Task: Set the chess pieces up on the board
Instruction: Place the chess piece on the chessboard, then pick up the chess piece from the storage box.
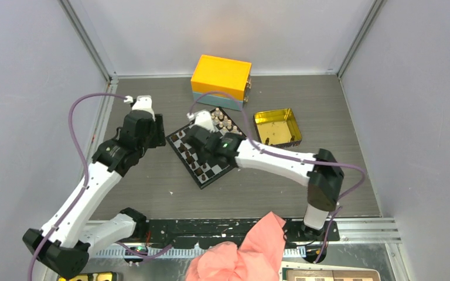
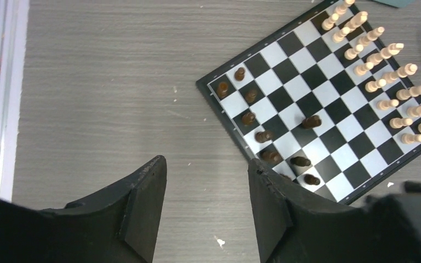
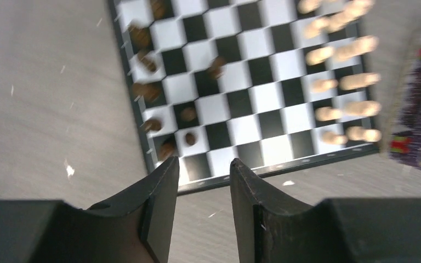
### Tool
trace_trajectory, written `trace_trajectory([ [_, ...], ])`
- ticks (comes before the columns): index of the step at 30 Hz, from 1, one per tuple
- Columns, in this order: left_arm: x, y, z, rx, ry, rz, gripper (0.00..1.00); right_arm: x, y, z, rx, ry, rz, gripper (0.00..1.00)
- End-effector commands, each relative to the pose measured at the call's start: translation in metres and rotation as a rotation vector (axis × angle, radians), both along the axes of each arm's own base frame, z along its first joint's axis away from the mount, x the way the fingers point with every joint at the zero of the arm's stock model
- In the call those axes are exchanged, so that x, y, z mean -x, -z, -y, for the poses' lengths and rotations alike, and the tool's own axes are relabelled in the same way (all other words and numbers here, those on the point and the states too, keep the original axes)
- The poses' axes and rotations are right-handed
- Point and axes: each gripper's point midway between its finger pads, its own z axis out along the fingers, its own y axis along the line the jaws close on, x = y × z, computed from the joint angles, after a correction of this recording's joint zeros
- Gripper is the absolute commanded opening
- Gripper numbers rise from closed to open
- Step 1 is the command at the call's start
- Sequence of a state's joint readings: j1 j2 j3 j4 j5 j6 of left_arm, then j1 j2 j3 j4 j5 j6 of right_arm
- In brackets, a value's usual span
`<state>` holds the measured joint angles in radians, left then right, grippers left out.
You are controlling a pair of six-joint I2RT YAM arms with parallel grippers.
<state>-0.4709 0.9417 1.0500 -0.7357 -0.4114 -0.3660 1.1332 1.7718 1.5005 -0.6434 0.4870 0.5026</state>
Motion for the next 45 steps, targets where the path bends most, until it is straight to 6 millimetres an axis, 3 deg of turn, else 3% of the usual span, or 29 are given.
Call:
trace_trajectory([
  [1, -0.031, -0.026, 0.03, 0.042, 0.099, 0.066, 0.59, -0.054, -0.06, 0.068, -0.07, 0.253, 0.119, 0.45],
  [6, -0.053, -0.019, 0.054, 0.045, 0.173, 0.03, 0.72, -0.093, -0.058, 0.142, -0.051, 0.465, 0.107, 0.45],
  [10, -0.066, -0.005, 0.068, 0.042, 0.208, -0.017, 0.79, -0.118, -0.043, 0.195, -0.032, 0.611, 0.07, 0.46],
  [17, -0.081, 0.007, 0.076, 0.016, 0.224, -0.047, 0.85, -0.144, 0.003, 0.245, -0.003, 0.742, -0.041, 0.46],
  [23, -0.087, 0.012, 0.077, -0.003, 0.227, -0.056, 0.89, -0.158, 0.038, 0.256, -0.003, 0.773, -0.13, 0.46],
  [26, -0.089, 0.012, 0.077, -0.009, 0.226, -0.052, 0.99, -0.16, 0.052, 0.254, -0.005, 0.772, -0.17, 0.46],
  [34, -0.093, 0.011, 0.076, -0.026, 0.224, -0.039, 1.0, -0.159, 0.077, 0.247, -0.003, 0.768, -0.236, 0.46],
  [45, -0.095, 0.008, 0.073, -0.036, 0.218, -0.03, 0.97, -0.148, 0.096, 0.248, 0.0, 0.781, -0.277, 0.46],
])
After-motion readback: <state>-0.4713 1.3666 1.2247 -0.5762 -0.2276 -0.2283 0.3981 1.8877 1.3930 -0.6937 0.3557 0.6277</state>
